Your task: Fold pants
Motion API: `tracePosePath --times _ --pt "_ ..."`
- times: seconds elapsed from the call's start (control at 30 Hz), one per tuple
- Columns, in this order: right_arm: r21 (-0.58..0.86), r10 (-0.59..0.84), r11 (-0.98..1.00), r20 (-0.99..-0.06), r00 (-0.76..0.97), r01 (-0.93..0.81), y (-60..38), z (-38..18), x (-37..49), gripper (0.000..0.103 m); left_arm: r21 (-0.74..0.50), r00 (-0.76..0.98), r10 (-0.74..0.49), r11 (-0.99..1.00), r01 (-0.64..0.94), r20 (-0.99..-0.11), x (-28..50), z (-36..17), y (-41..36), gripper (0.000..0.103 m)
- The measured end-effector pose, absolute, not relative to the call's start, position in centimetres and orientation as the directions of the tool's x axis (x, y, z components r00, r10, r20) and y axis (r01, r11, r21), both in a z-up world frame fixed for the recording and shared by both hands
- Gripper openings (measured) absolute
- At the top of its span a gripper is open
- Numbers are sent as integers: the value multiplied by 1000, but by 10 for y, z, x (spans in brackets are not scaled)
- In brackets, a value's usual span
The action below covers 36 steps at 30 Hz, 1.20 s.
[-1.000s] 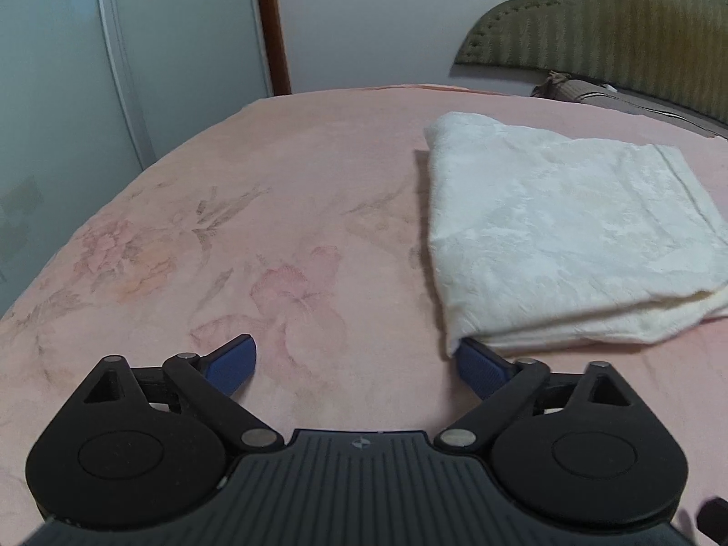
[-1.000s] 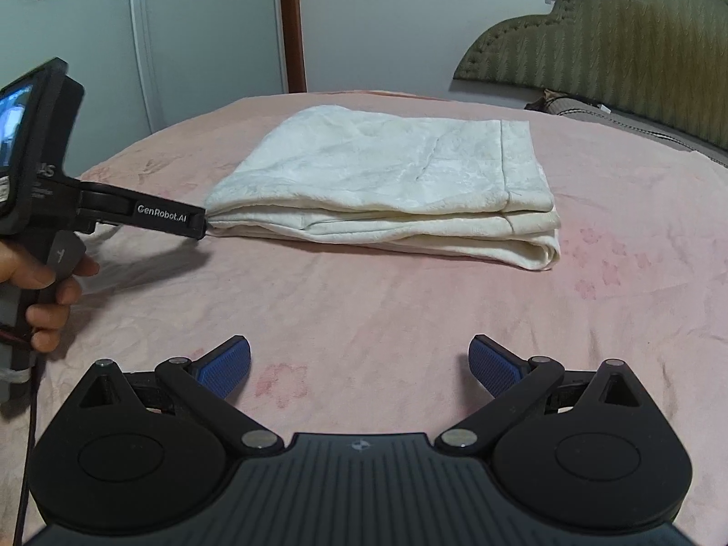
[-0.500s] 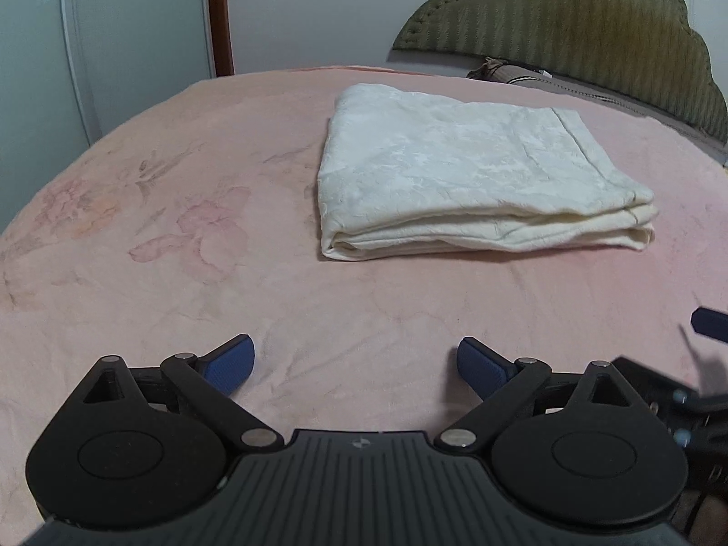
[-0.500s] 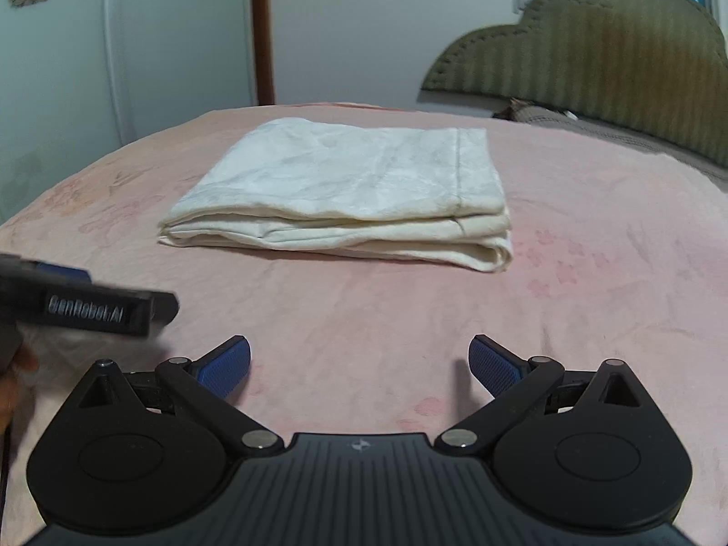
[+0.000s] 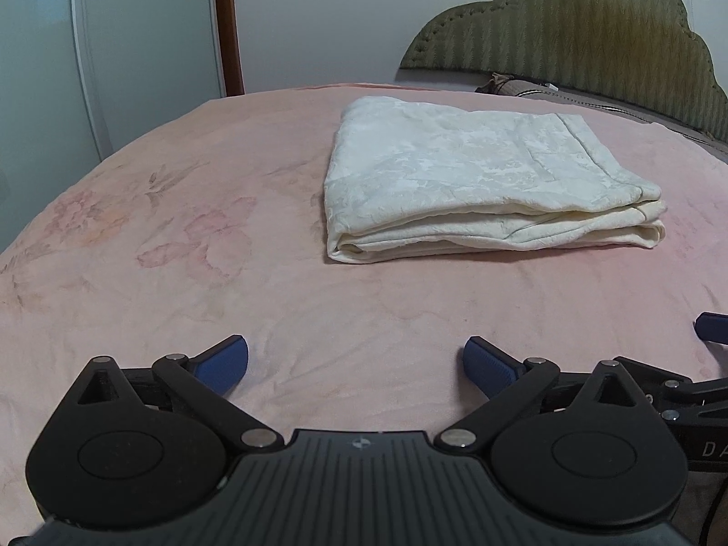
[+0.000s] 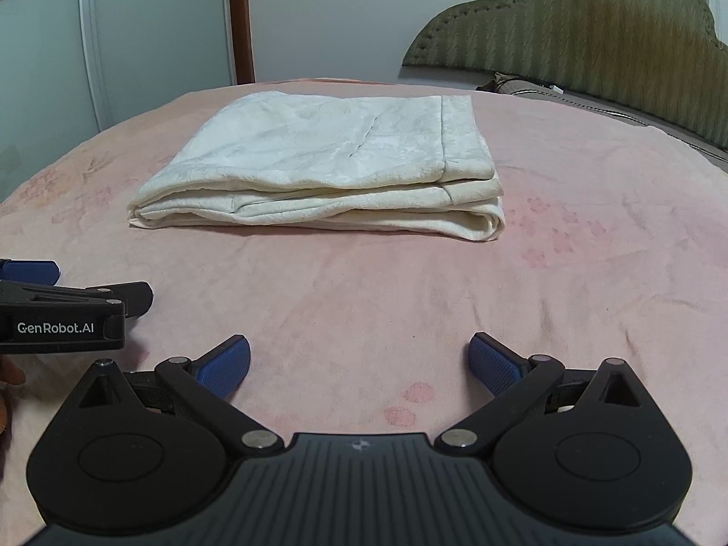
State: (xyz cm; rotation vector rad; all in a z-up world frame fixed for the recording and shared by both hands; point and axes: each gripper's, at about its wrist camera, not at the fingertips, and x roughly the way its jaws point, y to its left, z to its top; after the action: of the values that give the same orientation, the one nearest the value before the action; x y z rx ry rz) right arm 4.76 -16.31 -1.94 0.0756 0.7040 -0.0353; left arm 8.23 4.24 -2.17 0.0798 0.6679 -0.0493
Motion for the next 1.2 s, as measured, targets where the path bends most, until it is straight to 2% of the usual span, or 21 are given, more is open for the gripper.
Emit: tracePosePath --times 1.2 --pt "58 -7 997 -648 762 58 -163 -19 47 103 18 776 -41 998 66 -629 83 -23 47 103"
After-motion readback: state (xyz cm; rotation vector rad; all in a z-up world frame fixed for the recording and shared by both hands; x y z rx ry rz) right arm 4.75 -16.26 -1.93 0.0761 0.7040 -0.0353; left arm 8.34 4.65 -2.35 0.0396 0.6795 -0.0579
